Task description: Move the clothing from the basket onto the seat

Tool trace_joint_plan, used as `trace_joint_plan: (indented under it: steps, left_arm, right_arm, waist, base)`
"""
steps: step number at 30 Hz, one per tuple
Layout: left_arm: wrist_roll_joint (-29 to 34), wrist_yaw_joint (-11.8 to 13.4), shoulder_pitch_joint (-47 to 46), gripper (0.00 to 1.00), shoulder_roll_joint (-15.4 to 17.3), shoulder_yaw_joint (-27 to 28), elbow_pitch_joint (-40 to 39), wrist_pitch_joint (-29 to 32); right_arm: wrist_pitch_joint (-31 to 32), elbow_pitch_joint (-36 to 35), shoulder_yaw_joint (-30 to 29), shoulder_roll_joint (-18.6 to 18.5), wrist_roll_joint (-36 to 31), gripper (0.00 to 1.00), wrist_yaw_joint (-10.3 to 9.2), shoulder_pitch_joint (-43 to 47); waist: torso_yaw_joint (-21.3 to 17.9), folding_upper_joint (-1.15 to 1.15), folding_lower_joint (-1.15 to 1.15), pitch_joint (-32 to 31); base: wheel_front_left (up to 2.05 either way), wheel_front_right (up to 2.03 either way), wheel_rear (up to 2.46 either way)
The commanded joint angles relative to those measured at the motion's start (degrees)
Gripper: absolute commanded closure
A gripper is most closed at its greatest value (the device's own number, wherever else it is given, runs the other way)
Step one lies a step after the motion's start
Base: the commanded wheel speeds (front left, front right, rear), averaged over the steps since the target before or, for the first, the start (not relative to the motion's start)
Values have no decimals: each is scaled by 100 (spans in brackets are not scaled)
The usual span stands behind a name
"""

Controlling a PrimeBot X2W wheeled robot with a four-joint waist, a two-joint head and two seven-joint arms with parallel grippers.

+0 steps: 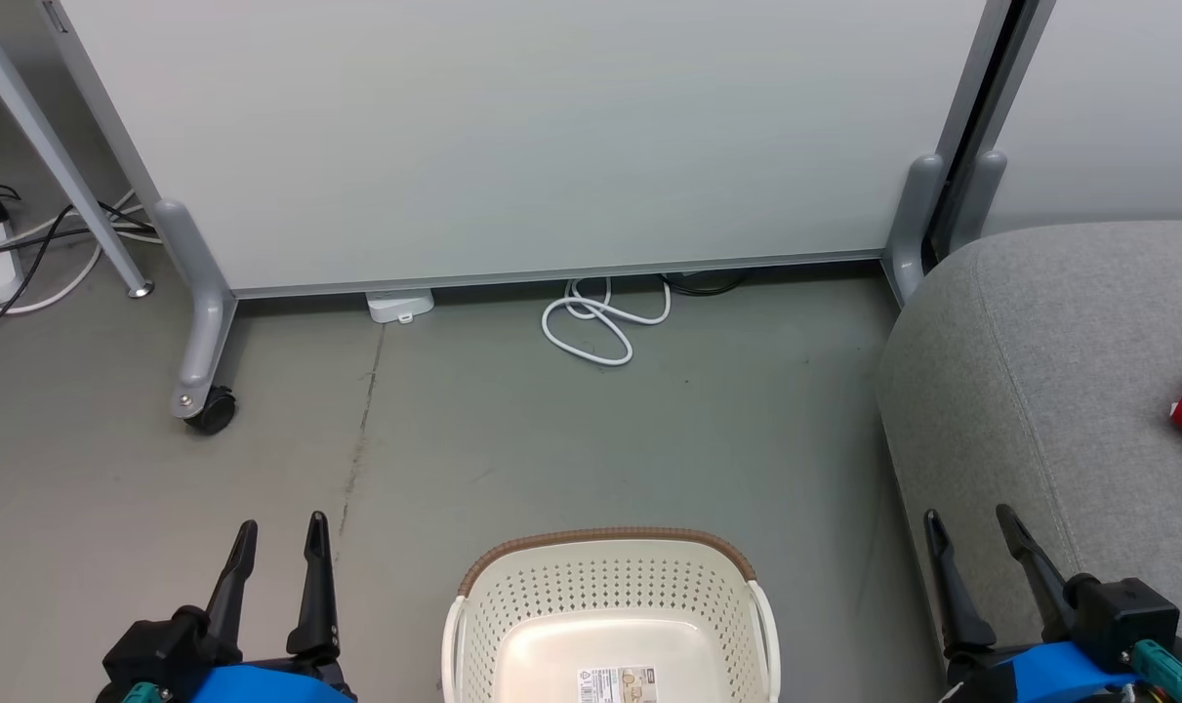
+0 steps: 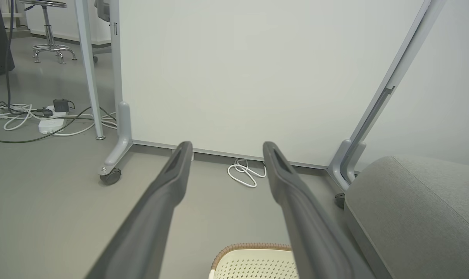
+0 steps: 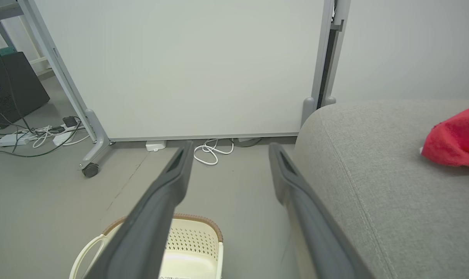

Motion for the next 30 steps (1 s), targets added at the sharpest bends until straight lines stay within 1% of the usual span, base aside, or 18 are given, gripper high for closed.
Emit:
trace_joint_plan:
  steps: [1,10,11,16,30]
  left_arm:
    - [-45,-10,-84,0,40,-5,10,-14]
    - [-17,-10,-70,0,53,-40,0,-14]
    - [-27,0,-4,100,32,-41,7,1]
    - [-73,0,129,100,-72,-61,226,46]
    - [-1393,-1,-38,100,-137,142,127,436]
  right_arm:
    - [-39,15,3,1,57,0,2,-37]
    - [-69,65,24,1,97,0,3,-65]
    - [-45,62,20,0,70,100,1,-4]
    - [-3,323,17,19,123,100,0,41]
    - [278,349,-52,14,1694,100,0,-138]
  waist:
    - [2,0,0,-5]
    - [-12,0,0,-8]
    - [-12,0,0,-8]
    - [-15,0,0,-10]
    - [-52,0,0,-19]
  base:
    - [0,0,0]
    - [0,0,0]
    - [0,0,0]
    - [0,0,0]
    - [0,0,0]
